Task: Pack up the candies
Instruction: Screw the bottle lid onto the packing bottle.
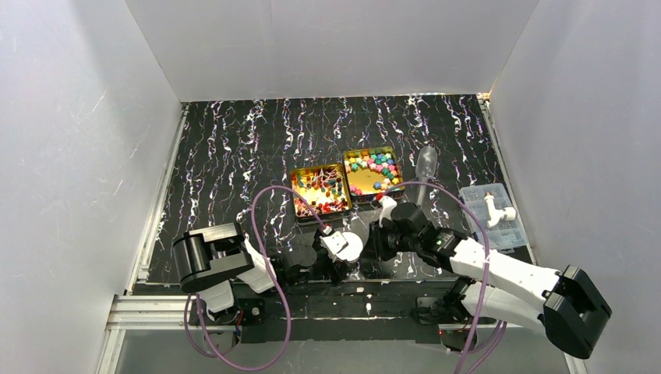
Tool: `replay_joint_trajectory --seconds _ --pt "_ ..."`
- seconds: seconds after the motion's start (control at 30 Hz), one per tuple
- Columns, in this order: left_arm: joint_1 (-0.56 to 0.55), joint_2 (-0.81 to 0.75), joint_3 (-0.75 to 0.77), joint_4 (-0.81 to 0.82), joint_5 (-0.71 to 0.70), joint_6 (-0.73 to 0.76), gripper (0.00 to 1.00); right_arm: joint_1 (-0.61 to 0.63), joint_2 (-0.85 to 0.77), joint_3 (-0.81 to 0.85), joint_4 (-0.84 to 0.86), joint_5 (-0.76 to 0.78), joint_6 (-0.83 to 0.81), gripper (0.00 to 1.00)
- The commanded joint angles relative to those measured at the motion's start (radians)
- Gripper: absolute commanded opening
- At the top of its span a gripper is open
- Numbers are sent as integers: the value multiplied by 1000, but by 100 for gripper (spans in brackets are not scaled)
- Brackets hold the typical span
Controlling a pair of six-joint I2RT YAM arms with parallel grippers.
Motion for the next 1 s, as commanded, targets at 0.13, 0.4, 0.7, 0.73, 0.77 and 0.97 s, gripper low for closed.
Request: replay_joint_trajectory --seconds 0.13,0.4,0.7,0.73,0.77,0.97 --pt "16 24 28 -123 -45 17 49 90 -98 -60 -79 -49 142 23" --pt "16 16 25 -126 -31 25 48 94 -105 117 -252 91 59 32" --pt "16 25 31 -131 -3 35 47 89 61 302 -283 167 -87 34" --pt "16 26 31 -132 -1 37 47 85 82 319 -278 172 -102 34" --pt "16 24 30 -132 -1 38 47 78 103 334 -276 175 -117 35" --pt "16 9 27 -144 5 42 47 2 242 394 -226 93 -180 35"
